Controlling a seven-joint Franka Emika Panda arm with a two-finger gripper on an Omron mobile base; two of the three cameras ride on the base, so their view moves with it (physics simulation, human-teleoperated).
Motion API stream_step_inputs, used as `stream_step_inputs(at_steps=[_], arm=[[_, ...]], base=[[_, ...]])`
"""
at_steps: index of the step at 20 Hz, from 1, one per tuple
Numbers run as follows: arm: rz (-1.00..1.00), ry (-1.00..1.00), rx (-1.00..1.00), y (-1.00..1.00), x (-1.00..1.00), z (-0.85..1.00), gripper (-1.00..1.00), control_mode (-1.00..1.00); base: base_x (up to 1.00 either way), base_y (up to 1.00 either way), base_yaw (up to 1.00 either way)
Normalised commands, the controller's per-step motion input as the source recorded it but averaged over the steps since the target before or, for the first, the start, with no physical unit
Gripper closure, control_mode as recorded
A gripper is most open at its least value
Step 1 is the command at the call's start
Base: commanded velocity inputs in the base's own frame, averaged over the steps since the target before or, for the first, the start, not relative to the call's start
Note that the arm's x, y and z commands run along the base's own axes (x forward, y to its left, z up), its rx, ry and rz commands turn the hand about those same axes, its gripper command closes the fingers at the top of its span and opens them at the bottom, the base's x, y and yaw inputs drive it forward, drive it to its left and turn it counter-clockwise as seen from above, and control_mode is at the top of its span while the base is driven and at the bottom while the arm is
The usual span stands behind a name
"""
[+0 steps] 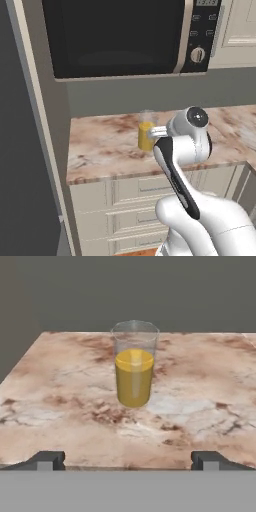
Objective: Move the can and asparagus from the second highest shelf to the top shelf to make space. Then, place the pitcher from the counter on the cleared second highest shelf.
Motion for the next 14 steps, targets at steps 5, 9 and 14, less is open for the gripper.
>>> stream_step_inputs(at_steps=[5,9,14], arm=[[-0.04,0.0,0.0,-0.31,0.57,-0.17,-1.0,-1.0],[-0.02,0.01,0.0,-0.32,0.53,-0.04,-1.0,-1.0],[0.0,0.03,0.0,-0.06,0.38,-0.01,-1.0,-1.0]], base=[[0.0,0.0,0.0],[0.0,0.0,0.0],[0.0,0.0,0.0]])
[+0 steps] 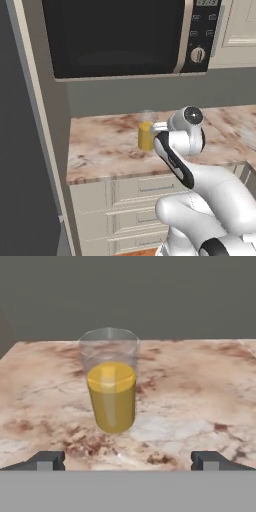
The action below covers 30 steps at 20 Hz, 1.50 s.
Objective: Move the can and asparagus from the second highest shelf to the top shelf to make space. Then, place the pitcher from the counter on the cleared second highest shelf.
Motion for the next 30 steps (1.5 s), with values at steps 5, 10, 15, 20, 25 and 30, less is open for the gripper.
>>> stream_step_inputs(at_steps=[5,10,15,20,25,30], arm=[[0.0,0.04,0.0,0.0,0.2,-0.06,-1.0,-1.0],[0.0,0.08,0.0,0.04,0.18,-0.15,-1.0,-1.0],[0.0,0.05,0.0,0.14,0.2,-0.26,-1.0,-1.0],[0.0,0.04,0.0,0.18,0.27,-0.23,-1.0,-1.0],[0.0,0.0,0.0,0.03,0.31,-0.2,-1.0,-1.0],[0.0,0.0,0.0,0.0,0.3,-0.14,-1.0,-1.0]], base=[[0.0,0.0,0.0],[0.0,0.0,0.0],[0.0,0.0,0.0],[0.0,0.0,0.0],[0.0,0.0,0.0],[0.0,0.0,0.0]])
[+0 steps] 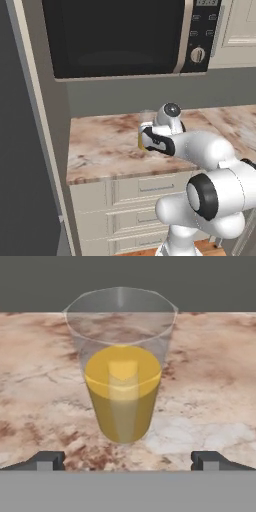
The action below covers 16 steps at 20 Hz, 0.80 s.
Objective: Move the can and asparagus from the second highest shelf to the top shelf to make space. Then, place the pitcher from the counter on the cleared second highest shelf.
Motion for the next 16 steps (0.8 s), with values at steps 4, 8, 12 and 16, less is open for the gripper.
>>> stream_step_inputs(at_steps=[4,8,12,16], arm=[[0.0,0.0,0.0,0.0,0.17,-0.18,-1.0,-1.0],[0.0,0.0,0.0,0.0,0.12,-0.21,-1.0,-1.0],[0.0,0.0,0.0,0.0,0.12,-0.19,-1.0,-1.0],[0.0,0.0,0.0,0.0,0.21,-0.14,-1.0,-1.0]], base=[[0.0,0.0,0.0],[0.0,0.0,0.0],[0.0,0.0,0.0],[0.0,0.0,0.0]])
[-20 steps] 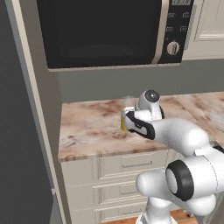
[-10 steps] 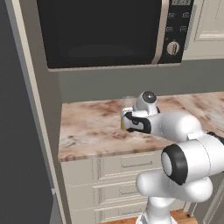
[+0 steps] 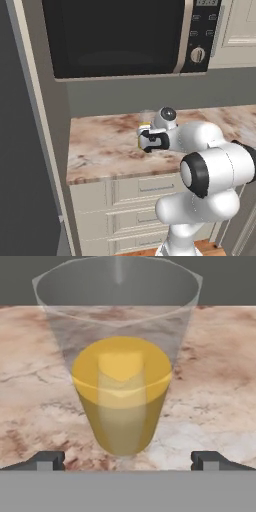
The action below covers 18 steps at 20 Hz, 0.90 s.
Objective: Move the can and asparagus from the second highest shelf to the top shelf to make space. Then, place the pitcher from the counter on the cleared second highest shelf.
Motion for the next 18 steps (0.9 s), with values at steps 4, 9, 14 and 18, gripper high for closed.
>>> stream_step_inputs(at_steps=[4,9,14,18], arm=[[0.0,-0.01,0.0,0.0,0.24,-0.09,-1.0,-1.0],[0.0,-0.01,0.0,0.0,0.25,-0.07,-1.0,-1.0],[0.0,-0.01,0.0,0.0,0.24,-0.08,-1.0,-1.0],[0.0,-0.04,0.0,0.0,0.2,-0.12,-1.0,-1.0]], base=[[0.0,0.0,0.0],[0.0,0.0,0.0],[0.0,0.0,0.0],[0.0,0.0,0.0]])
